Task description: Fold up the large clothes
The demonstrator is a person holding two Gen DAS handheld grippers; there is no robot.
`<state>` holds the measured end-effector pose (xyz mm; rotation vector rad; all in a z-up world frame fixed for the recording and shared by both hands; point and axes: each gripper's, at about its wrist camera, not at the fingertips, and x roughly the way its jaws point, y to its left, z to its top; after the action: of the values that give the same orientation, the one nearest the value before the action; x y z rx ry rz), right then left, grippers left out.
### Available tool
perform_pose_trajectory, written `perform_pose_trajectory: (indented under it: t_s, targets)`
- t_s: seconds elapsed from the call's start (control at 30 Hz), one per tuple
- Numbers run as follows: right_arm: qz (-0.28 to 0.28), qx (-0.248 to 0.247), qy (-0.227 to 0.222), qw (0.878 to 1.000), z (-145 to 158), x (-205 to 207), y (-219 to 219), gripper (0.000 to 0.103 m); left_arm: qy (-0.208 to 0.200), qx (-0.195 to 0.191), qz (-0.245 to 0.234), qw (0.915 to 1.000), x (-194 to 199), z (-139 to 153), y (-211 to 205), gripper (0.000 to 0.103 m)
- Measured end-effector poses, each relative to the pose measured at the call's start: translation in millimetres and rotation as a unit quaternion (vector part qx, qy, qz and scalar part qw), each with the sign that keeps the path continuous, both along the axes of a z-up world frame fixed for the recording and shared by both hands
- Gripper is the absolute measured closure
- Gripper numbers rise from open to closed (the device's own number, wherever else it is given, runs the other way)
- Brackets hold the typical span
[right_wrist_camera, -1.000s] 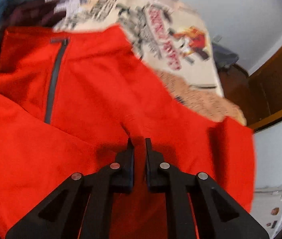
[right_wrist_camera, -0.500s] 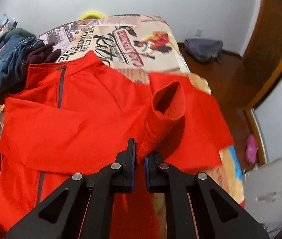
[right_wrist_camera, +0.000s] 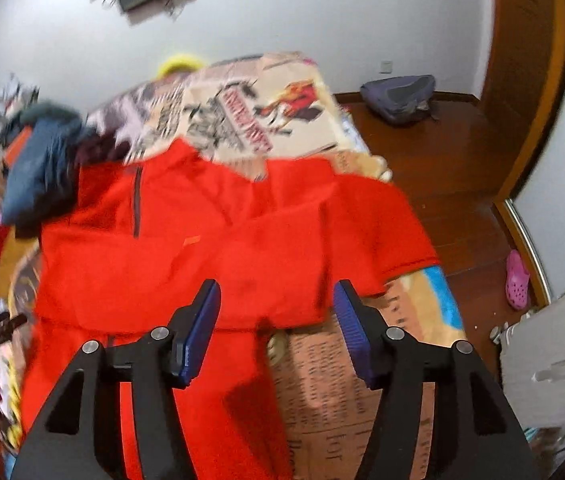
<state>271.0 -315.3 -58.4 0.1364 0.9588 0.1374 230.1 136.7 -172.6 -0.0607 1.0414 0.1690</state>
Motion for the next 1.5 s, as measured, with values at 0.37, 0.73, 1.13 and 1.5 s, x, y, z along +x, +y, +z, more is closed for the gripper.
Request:
perform_pose_trajectory:
  t_s: [0.37, 0.73, 1.13, 1.5]
  targets:
    - [-0.118, 0.082, 0.043, 0.989, -39.4, 38.8, -81.0, 0.039, -0.081, -0.045, -0.002, 0.9957, 46.8, 50.7, -14.9, 0.021]
    - [-0.183, 0.227, 0.150, 0.945, -137.5, 83.6, -117.5, 0.039, 0.008, -0.108, -0.026, 0.9938, 87.7, -16.7, -52.2, 0.021]
    - [-0.224, 0.126, 0.093, 0.962, -137.4, 104.8, -125.9, 0.096, 0.041, -0.074, -0.038, 0.9957, 96.4, -53.8, -75.8, 0.021]
    - [-0.268, -0.009, -0.107, 0.957, 13.7, 67.8, -161.7, 0.098, 0.044, -0.054, -0.043, 0.9966, 98.8, -57.5, -81.3, 0.021]
